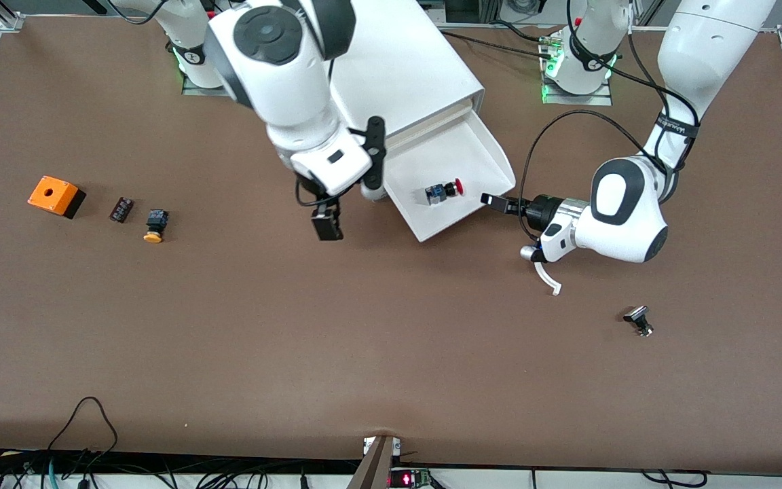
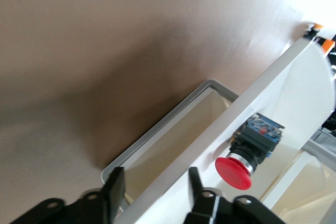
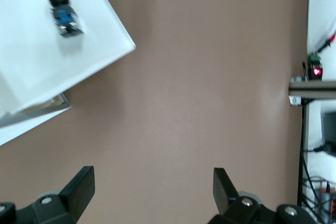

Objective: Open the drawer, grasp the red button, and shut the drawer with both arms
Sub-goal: 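Lower the right gripper over the red button while the left gripper withdraws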

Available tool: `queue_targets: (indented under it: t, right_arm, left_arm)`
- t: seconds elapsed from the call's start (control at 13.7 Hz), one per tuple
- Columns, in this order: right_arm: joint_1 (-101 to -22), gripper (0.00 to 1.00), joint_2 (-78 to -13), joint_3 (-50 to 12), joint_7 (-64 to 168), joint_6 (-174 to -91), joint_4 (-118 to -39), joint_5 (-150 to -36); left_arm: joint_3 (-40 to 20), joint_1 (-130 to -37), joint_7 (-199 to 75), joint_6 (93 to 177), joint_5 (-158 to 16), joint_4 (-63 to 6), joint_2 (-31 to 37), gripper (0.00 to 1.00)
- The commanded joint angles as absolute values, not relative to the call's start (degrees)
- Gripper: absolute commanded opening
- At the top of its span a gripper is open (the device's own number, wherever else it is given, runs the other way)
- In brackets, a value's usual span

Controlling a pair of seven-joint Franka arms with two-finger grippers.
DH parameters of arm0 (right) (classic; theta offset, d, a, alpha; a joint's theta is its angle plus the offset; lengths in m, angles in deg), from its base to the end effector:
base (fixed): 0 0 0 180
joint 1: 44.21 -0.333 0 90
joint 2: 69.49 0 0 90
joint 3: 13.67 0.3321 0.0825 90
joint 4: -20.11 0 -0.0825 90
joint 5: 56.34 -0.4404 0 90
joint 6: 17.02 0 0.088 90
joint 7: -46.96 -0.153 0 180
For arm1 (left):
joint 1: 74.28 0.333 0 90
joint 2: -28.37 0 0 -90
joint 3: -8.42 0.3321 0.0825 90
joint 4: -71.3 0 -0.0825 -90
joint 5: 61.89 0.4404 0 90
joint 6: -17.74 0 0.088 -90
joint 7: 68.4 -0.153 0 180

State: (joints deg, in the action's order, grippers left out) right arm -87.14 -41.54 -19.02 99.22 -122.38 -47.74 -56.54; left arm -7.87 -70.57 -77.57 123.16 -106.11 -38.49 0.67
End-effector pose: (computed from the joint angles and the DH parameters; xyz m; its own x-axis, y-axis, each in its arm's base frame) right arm 0.6139 0.4924 0.4903 -0.0167 0.9973 0.0709 0.9875 0.0054 0.1573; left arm 0.5771 -0.2181 0.1899 0.8574 -0.1584 -0.4897 0.2423 -0.7152 0.6555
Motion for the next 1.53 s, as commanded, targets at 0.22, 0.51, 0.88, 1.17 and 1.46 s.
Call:
queue_targets:
  t: [0.22,0.51,0.88,1.17,1.46]
  right_arm:
    - [-92.81,1.00,-36.63,-19.74,103.19,-120.47,-44.15,-56.08]
    - [-95.09,1.00,-33.20,-19.47,106.81,-115.29,-39.84,-56.25]
    - [-97.73,1.00,-28.37,-19.39,108.04,-116.60,-35.62,-56.34]
    - [-99.32,1.00,-26.87,-19.39,107.60,-118.09,-35.44,-57.56]
    - [-99.23,1.00,-24.06,-19.47,106.91,-121.61,-35.44,-59.33]
  left_arm:
    - [-7.05,-66.55,-70.53,119.00,-92.51,-36.36,13.84,1.00]
    - [-6.09,-64.26,-69.02,116.01,-80.47,-36.27,22.63,1.00]
    - [-4.77,-64.26,-69.37,111.35,-64.99,-32.15,29.32,1.00]
    - [-3.10,-64.26,-69.81,111.52,-62.51,-31.79,33.46,1.00]
    - [-2.04,-63.74,-67.98,109.68,-61.19,-32.06,35.75,1.00]
